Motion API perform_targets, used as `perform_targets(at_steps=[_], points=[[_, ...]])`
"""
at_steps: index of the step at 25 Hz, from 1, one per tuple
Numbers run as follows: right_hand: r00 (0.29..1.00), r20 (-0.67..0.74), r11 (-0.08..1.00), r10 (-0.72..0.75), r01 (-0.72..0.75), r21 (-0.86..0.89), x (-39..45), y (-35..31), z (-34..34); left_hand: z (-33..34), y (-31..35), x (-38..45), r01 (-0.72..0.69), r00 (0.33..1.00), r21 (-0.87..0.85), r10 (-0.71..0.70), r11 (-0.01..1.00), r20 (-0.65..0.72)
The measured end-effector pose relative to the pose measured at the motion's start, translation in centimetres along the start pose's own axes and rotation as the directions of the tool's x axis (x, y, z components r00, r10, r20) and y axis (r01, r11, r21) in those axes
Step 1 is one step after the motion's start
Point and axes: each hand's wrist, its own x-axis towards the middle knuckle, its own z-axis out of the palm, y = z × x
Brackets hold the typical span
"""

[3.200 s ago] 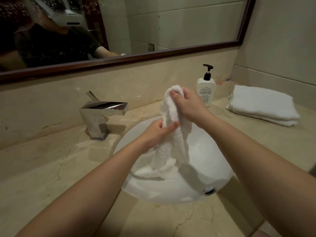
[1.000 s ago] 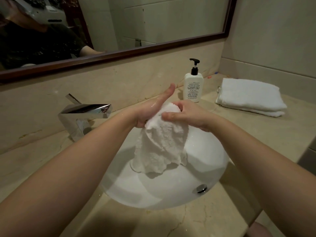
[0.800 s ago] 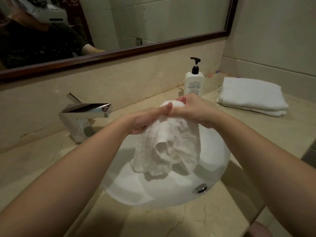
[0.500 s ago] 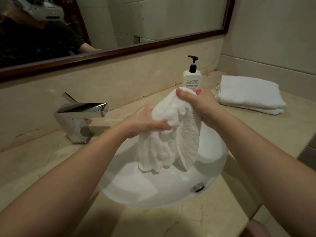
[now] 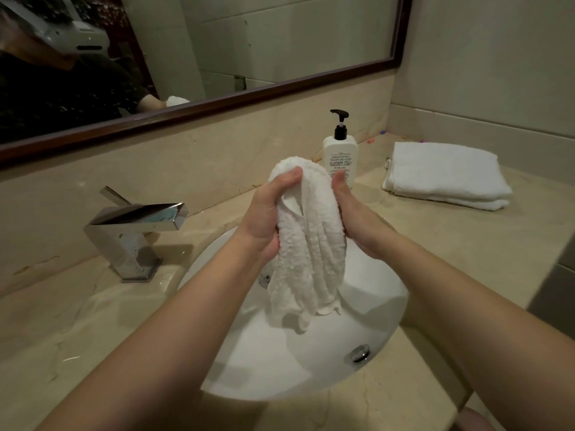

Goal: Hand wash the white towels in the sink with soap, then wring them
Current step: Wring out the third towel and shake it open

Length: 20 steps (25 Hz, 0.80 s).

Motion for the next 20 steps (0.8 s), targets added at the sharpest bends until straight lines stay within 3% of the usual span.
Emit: perform_targets(at_steps=[2,5,8,11,13,15,16,18,19,20], points=[[0.996,-0.091,0.991,0.012,0.0,0.134,0.6,-0.4,0.6,0.6,-0.2,-0.1,0.028,1.0,-0.042,-0.028,0.999,-0.006],[0.985,0.159,0.85,0.07,-0.143,0.508,1.1,-0.4,2.8,1.3,-0.2,-0.1,-0.041,0.991,-0.105,0.027,0.994,-0.132],[0.911,0.402,0.819,0.086,-0.294,0.492,0.9,0.8,4.3,-1.0,0.6,0.8,-0.061,0.933,0.018,0.064,0.998,-0.353],[0.879,0.448,0.853,0.165,-0.355,0.382,0.1,1.9,5.7,-4.6,-0.2,1.3,0.089,0.767,0.202,0.062,0.975,-0.638],[0.88,0.388,0.841,0.272,-0.414,0.348,0.1,3.0,6.3,-5.3,-1.3,0.9,0.263,0.696,0.503,0.2,0.823,-0.69],[0.862,0.375,0.81,0.342,-0.472,0.348,0.2,3.5,6.2,-6.0,-2.0,0.3,0.35,0.74,0.653,0.229,0.672,-0.632],[0.852,0.389,0.792,0.351,-0.492,0.362,0.2,3.6,6.0,-6.5,-2.3,0.1,0.341,0.778,0.588,0.131,0.734,-0.614],[0.843,0.427,0.749,0.327,-0.506,0.427,0.0,3.2,5.7,-7.0,-3.1,-0.1,0.246,0.868,0.144,-0.152,0.959,-0.472],[0.839,0.448,0.712,0.308,-0.516,0.477,-0.3,3.0,5.8,-7.4,-3.9,-0.1,0.188,0.911,-0.09,-0.208,0.978,-0.355],[0.839,0.461,0.675,0.29,-0.521,0.523,-0.4,3.1,6.0,-7.7,-4.5,-0.1,0.171,0.941,-0.21,-0.223,0.963,-0.256]])
